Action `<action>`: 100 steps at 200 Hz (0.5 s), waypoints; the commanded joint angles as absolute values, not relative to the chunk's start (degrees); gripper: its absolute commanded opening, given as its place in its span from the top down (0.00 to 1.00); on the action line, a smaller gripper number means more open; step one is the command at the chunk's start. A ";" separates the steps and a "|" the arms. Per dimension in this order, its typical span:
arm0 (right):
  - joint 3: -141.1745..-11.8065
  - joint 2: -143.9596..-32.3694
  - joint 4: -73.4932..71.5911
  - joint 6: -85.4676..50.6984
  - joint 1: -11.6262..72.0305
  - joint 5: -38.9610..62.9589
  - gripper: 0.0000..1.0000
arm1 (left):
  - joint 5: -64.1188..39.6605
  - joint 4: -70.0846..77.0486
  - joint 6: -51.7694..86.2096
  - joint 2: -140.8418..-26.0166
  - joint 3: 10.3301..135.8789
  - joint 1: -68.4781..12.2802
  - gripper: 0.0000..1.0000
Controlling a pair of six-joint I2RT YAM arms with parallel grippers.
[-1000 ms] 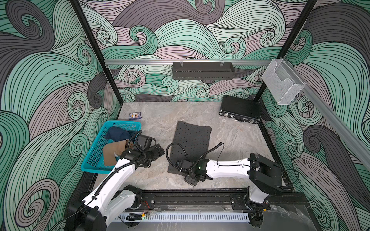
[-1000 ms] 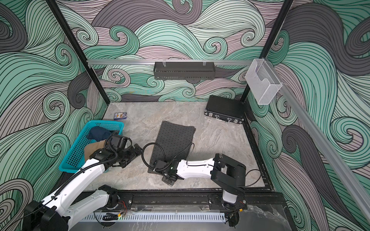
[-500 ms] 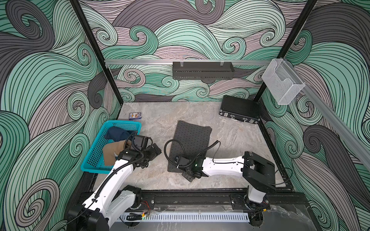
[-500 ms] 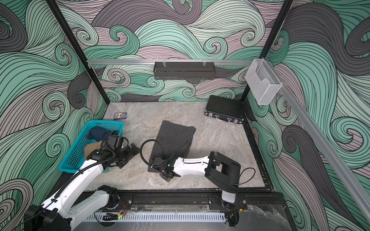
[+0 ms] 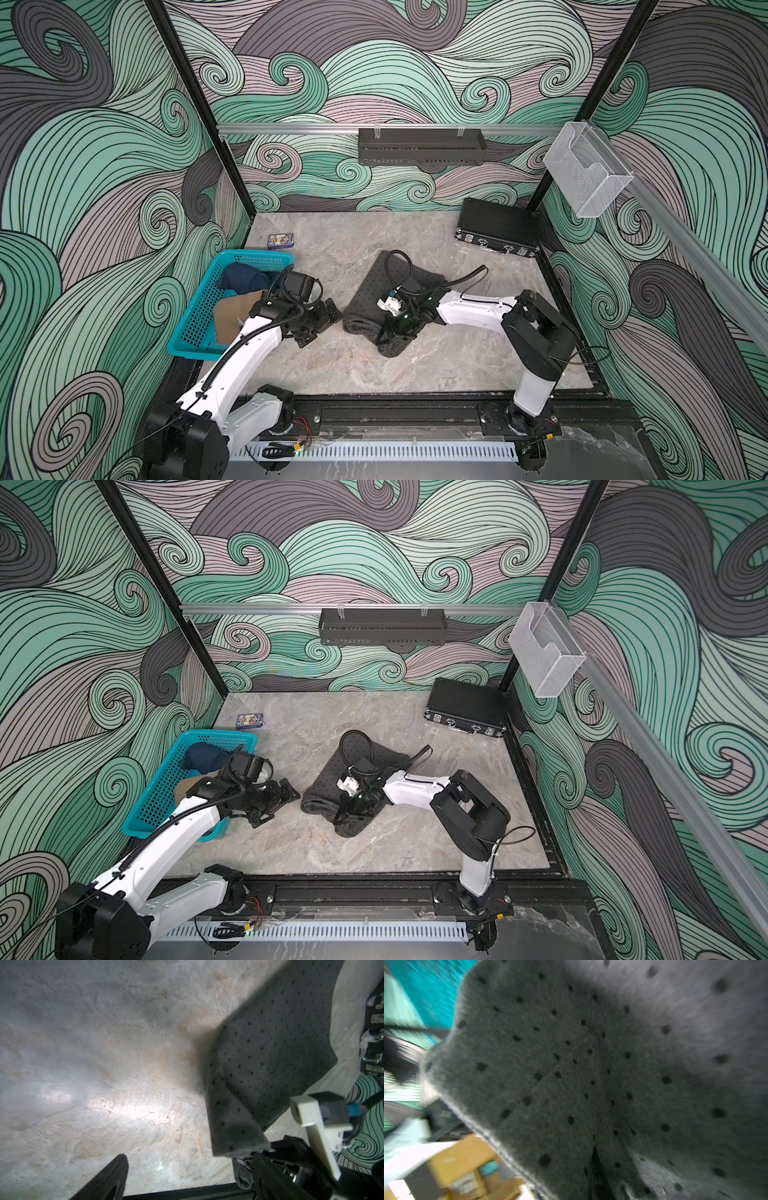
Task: Roll up the skirts
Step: Roll the skirt at the center of the board.
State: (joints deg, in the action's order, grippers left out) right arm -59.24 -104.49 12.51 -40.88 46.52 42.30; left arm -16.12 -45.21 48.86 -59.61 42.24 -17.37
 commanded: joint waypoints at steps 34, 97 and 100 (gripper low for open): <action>-56.95 -109.63 -2.97 -54.27 45.27 52.82 1.00 | -21.54 -30.03 62.59 -62.16 38.87 -24.87 0.02; -55.25 -111.33 -8.12 -57.48 43.73 54.98 1.00 | -18.48 -25.64 62.49 -75.20 43.18 -25.13 0.04; -55.37 -111.46 -8.02 -57.40 43.69 55.08 1.00 | -18.26 -25.80 62.37 -75.90 43.73 -25.14 0.05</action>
State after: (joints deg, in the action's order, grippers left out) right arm -55.59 -110.41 -5.28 -55.83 44.51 52.88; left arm -20.21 -29.15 61.32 -72.44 40.32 -24.84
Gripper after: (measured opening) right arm 0.111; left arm 0.970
